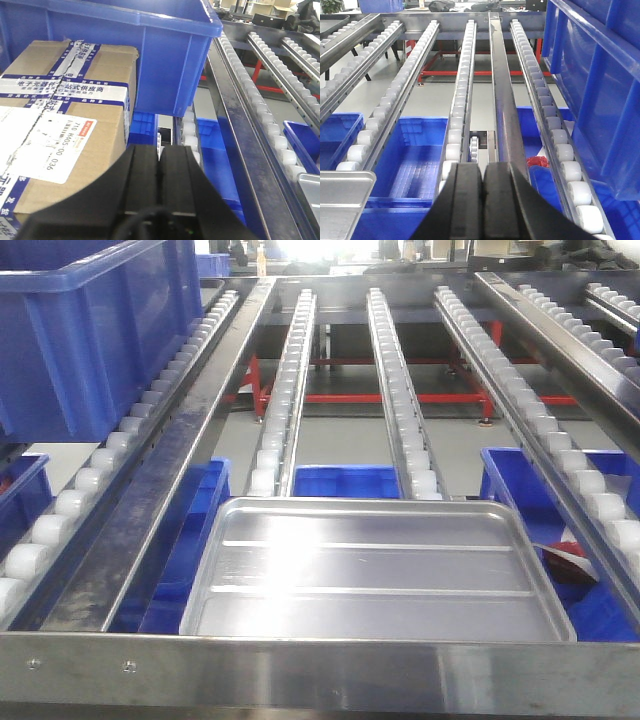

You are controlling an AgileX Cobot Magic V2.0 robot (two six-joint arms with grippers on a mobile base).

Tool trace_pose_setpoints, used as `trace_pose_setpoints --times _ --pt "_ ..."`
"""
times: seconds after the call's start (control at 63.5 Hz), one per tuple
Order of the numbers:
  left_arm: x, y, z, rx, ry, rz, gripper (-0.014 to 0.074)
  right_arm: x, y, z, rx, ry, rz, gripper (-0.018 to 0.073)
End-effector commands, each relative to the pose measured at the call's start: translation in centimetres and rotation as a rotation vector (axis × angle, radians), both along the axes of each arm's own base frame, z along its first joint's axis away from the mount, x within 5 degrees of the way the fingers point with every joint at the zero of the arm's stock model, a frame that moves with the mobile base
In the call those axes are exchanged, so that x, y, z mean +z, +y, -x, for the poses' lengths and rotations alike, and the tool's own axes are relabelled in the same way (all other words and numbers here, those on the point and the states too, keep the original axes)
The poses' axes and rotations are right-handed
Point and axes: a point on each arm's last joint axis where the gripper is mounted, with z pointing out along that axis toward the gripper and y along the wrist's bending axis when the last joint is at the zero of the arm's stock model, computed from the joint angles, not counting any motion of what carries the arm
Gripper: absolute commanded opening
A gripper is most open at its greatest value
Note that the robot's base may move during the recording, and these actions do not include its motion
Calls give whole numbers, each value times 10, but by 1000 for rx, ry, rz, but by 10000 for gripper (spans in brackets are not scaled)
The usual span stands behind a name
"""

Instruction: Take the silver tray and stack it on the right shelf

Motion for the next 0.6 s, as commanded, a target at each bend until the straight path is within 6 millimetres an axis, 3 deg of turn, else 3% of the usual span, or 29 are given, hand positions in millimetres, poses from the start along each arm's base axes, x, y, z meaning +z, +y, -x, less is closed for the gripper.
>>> trace_pose_setpoints --times 0.0,0.583 --pt "3 0 1 -1 -84 18 -93 15 0 3 -10 -126 17 49" --pt "5 0 1 -1 -103 20 -93 15 0 3 -10 -126 17 49"
